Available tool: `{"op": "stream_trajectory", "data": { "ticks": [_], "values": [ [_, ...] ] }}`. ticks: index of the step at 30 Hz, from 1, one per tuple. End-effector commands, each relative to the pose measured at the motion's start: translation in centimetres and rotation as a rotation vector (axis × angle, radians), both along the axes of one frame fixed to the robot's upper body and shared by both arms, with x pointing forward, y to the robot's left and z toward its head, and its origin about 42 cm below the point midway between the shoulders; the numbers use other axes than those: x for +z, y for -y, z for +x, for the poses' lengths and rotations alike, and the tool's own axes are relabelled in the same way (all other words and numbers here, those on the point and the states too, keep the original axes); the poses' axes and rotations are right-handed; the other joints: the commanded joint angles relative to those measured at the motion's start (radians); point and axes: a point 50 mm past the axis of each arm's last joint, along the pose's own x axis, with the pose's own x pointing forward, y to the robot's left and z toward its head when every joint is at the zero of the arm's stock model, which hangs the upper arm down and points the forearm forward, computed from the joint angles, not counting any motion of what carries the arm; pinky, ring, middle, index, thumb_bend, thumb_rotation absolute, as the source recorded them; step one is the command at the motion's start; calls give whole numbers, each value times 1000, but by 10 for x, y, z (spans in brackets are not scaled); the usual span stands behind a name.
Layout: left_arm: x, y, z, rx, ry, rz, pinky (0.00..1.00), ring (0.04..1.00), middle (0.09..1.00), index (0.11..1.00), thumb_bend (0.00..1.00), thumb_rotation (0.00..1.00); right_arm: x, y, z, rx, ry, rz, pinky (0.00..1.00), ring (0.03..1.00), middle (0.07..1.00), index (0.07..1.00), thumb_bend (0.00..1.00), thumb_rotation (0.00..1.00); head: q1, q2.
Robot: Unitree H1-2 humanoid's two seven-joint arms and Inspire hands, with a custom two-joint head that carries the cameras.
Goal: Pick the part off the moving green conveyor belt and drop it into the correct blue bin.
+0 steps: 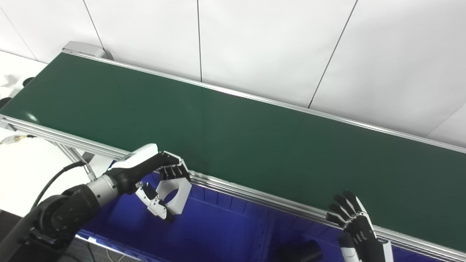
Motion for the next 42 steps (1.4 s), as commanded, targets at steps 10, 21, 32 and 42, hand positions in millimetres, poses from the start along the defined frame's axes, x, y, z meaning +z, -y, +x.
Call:
{"op": "stream_trajectory", "data": {
  "ticks": [10, 21, 32, 42],
  "values": [
    [-27, -4, -3, 5, 0, 80, 419, 422, 485, 515, 502, 0, 14, 0, 2, -1, 47, 17, 704, 798, 847, 897, 608, 777, 11, 12],
    [-44, -6, -12, 10, -39, 124, 431, 430, 507, 489, 502, 0, 15, 1, 3, -3, 51, 17, 703, 800, 847, 898, 624, 784, 16, 16],
    [-51, -4, -15, 16, -61, 193, 439, 437, 499, 497, 503, 0, 15, 1, 3, -1, 51, 20, 702, 798, 845, 895, 613, 772, 9, 14],
    [-40, -3, -15, 35, -43, 284, 506, 562, 492, 504, 518, 0, 15, 1, 3, 1, 52, 18, 699, 798, 847, 900, 619, 782, 9, 12]
  ]
}}
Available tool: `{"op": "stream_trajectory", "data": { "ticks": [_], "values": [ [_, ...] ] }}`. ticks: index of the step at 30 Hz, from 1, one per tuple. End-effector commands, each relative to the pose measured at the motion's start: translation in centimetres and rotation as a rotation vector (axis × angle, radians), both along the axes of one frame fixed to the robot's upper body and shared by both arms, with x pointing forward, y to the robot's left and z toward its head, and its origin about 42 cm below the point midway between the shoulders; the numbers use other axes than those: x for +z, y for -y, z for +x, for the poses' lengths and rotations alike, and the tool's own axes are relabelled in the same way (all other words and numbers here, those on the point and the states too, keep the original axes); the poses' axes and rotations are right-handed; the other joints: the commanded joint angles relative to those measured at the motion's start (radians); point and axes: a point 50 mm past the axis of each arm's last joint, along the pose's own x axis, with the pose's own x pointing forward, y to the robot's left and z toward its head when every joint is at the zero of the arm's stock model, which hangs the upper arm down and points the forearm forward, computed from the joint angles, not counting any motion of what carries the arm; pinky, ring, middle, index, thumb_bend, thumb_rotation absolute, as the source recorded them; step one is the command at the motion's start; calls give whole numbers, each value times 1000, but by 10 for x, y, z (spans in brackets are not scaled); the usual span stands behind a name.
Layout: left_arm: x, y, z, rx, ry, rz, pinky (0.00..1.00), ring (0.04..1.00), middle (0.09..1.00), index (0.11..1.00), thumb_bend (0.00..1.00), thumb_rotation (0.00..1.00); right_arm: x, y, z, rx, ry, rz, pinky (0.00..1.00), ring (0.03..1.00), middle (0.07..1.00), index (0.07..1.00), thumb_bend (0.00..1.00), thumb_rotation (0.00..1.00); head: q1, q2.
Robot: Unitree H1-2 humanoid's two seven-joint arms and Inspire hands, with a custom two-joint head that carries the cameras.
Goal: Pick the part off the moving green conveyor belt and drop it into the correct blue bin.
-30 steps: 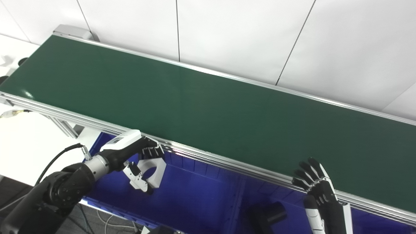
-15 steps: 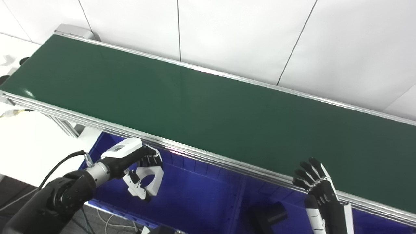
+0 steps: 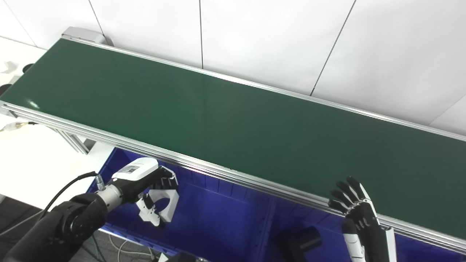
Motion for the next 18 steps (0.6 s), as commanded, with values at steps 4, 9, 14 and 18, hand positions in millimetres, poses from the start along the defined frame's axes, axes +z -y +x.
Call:
{"op": "stream_trajectory", "data": {
  "ticks": [4, 9, 14, 18],
  "values": [
    [17, 1, 4, 17, -8, 55, 652, 793, 838, 833, 830, 0, 10, 0, 2, 4, 45, 13, 698, 797, 846, 898, 620, 777, -5, -2],
    [19, 0, 3, 16, -1, 71, 813, 960, 990, 978, 942, 0, 9, -1, 1, 3, 44, 12, 699, 797, 847, 898, 621, 775, -9, -4],
    [22, 0, 3, 8, 19, 72, 860, 998, 1000, 1000, 990, 0, 9, -2, 1, 4, 42, 10, 698, 796, 846, 898, 628, 781, -14, -7],
    [29, -2, 4, 2, 28, 64, 880, 998, 1000, 1000, 987, 0, 9, -3, 1, 5, 39, 7, 698, 797, 846, 898, 624, 786, -22, -11]
  ]
}}
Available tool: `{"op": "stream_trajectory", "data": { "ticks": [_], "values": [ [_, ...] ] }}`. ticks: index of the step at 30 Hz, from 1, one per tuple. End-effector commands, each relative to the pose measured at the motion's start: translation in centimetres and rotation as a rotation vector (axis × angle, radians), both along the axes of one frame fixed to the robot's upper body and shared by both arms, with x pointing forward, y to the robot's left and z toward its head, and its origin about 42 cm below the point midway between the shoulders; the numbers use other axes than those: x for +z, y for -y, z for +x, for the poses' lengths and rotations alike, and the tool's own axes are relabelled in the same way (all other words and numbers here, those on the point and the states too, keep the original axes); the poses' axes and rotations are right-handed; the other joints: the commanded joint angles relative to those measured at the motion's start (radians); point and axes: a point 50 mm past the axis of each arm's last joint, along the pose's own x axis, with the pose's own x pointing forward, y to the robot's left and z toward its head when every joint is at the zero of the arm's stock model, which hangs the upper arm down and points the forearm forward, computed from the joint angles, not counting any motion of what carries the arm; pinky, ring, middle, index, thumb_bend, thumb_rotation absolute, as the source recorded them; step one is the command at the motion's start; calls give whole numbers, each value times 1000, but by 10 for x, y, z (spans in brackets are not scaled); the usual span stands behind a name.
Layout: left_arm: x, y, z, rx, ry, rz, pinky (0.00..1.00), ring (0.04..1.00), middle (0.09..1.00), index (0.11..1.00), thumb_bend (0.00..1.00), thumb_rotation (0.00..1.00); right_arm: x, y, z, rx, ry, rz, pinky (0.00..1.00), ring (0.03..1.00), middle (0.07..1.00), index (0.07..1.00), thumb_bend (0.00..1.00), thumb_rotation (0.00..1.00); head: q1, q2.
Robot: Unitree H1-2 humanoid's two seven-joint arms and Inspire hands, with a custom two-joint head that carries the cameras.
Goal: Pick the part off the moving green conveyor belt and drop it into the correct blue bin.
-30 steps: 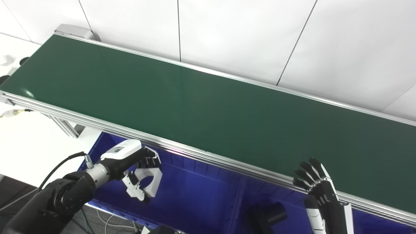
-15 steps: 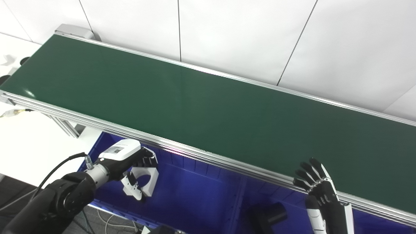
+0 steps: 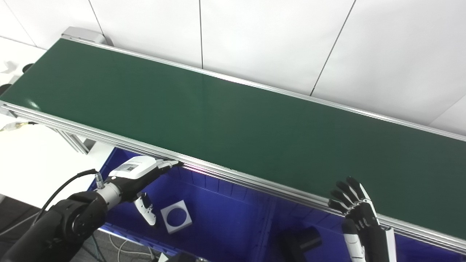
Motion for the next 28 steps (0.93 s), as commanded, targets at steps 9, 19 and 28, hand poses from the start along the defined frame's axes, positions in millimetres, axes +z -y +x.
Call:
{"op": "stream_trajectory", "data": {
  "ticks": [9, 19, 28],
  "values": [
    [56, -5, 8, 22, 204, -290, 769, 895, 932, 962, 841, 537, 4, -4, 1, 9, 43, 6, 692, 792, 845, 897, 626, 790, -47, -26],
    [79, 43, 21, -64, 358, -819, 725, 798, 852, 910, 856, 688, -12, -6, 3, 12, 38, 3, 690, 789, 839, 887, 643, 790, -136, -111],
    [73, 86, 36, -155, 317, -996, 714, 772, 827, 878, 826, 700, -27, -10, 2, 8, 30, 5, 675, 780, 834, 879, 616, 733, -234, -201]
  ]
}}
